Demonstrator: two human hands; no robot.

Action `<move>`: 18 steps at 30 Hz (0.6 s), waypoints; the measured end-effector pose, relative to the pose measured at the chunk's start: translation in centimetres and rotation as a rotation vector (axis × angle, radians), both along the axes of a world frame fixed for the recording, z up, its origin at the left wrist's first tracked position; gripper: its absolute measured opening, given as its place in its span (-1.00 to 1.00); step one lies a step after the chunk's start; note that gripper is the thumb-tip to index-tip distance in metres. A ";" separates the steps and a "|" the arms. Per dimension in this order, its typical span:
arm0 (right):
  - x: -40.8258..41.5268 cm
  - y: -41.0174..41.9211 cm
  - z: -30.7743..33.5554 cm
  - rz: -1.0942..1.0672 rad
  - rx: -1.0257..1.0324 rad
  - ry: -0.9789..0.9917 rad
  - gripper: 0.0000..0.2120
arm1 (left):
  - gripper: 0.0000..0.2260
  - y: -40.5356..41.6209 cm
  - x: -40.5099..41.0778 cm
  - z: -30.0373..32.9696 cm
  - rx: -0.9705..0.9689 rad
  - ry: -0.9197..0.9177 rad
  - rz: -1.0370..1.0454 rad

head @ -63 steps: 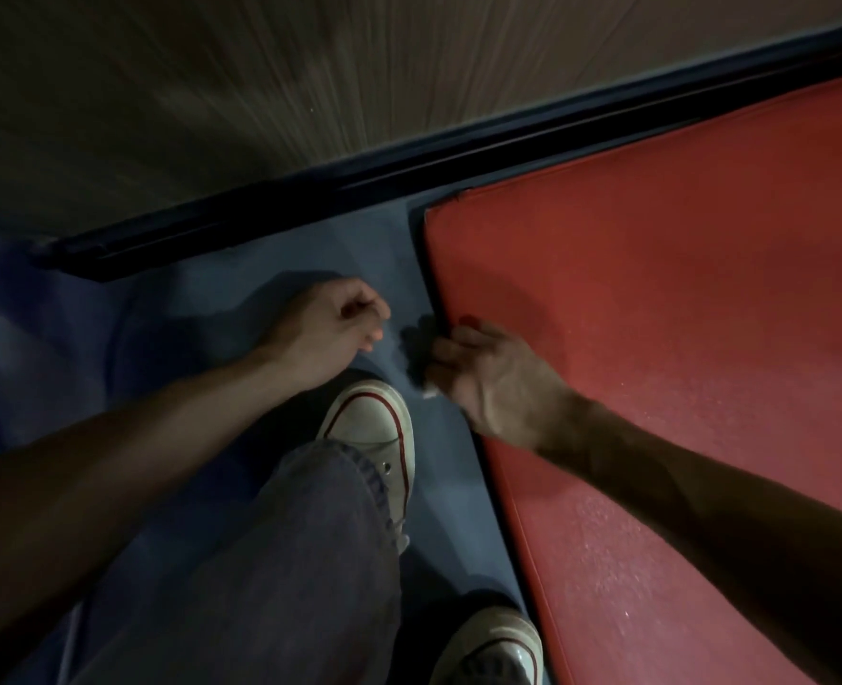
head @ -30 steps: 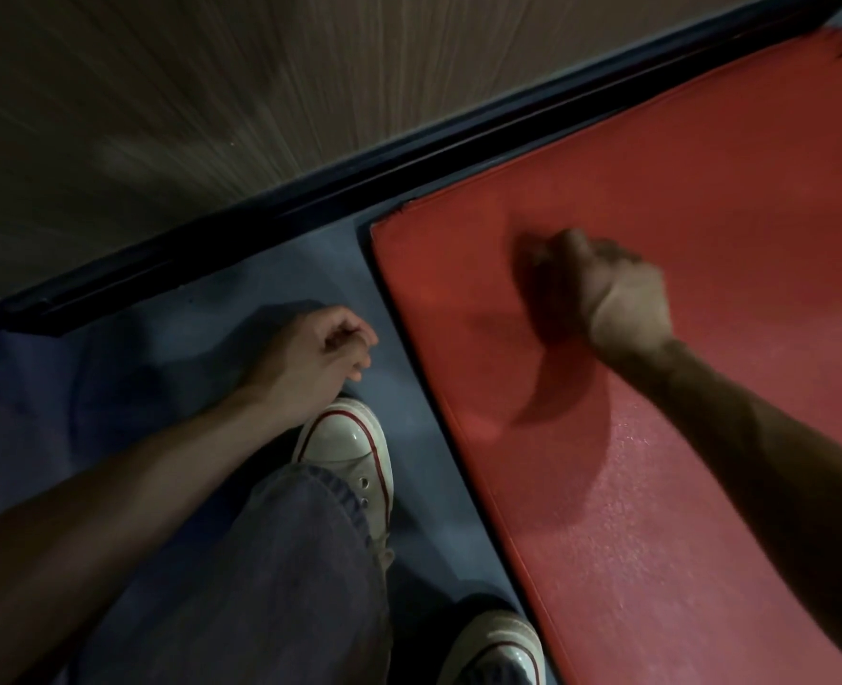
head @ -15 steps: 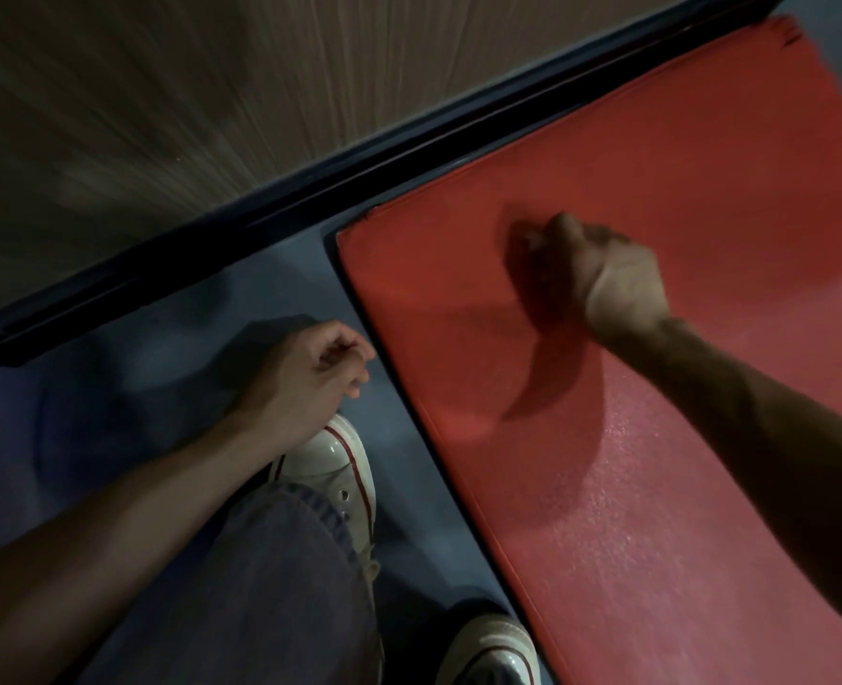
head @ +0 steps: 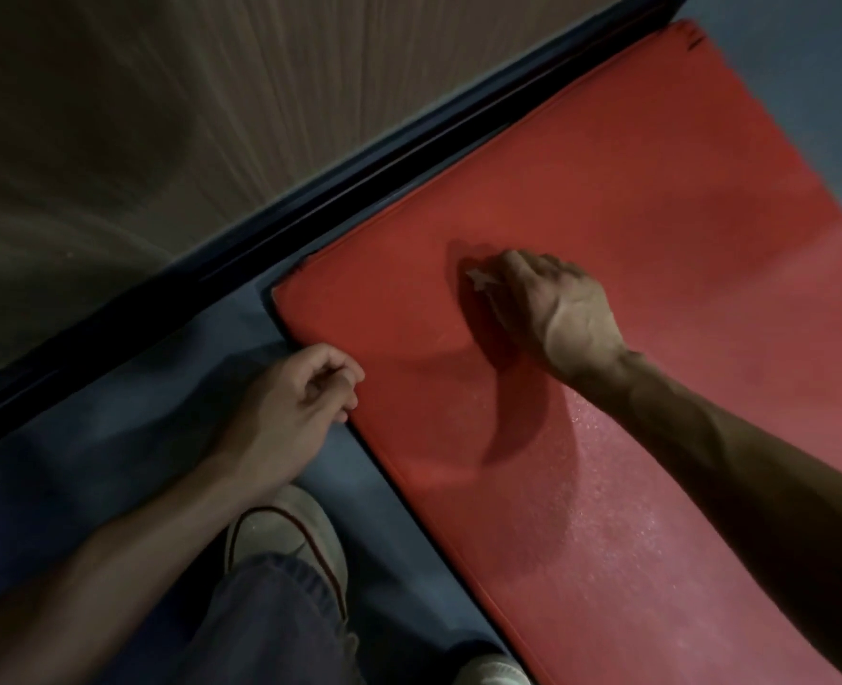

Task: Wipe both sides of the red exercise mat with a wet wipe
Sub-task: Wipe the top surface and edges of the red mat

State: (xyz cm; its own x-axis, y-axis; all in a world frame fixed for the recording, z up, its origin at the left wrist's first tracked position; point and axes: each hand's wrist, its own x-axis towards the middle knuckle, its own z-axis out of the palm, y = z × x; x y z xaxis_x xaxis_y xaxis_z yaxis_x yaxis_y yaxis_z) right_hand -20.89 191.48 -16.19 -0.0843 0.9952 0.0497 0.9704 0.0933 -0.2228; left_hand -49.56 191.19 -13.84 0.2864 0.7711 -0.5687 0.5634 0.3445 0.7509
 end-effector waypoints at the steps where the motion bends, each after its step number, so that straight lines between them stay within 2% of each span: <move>1: -0.1 0.0 0.1 0.001 -0.022 0.030 -0.59 | -0.83 0.4 0.3 -0.1 -0.001 -0.005 -0.008; 3: -0.7 -0.3 0.1 0.016 -0.045 0.085 -0.62 | -0.83 0.8 1.0 -0.2 0.010 -0.002 -0.029; 6: -2.5 -1.4 -0.7 0.042 0.009 0.065 -0.71 | -0.84 0.7 2.0 -0.3 0.034 0.029 -0.072; 10: -3.6 -2.5 -1.2 0.195 0.087 0.022 -0.56 | -0.85 0.8 2.5 0.1 0.080 0.047 -0.105; 12: -1.6 -1.7 -1.4 0.243 0.138 -0.058 -0.68 | -0.83 1.2 3.1 0.2 0.090 0.056 -0.114; 14: 1.4 0.8 -1.7 0.115 0.180 -0.098 -0.79 | -0.85 1.5 3.6 0.2 0.140 0.089 -0.163; 16: 4.6 3.3 -1.4 -0.113 0.161 -0.107 -0.74 | -0.85 2.2 4.4 0.1 0.228 0.109 -0.240; 18: 5.7 3.9 -1.3 -0.209 0.157 -0.058 -0.72 | -0.86 3.1 5.3 0.2 0.340 0.108 -0.302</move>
State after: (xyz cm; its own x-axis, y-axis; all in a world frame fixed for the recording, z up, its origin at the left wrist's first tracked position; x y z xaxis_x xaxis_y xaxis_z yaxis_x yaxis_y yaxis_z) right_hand -15.21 195.35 -17.48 0.1149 0.9718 0.2061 0.9830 -0.0812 -0.1648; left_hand -44.30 194.28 -13.66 0.4800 0.8099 -0.3373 0.6816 -0.1022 0.7245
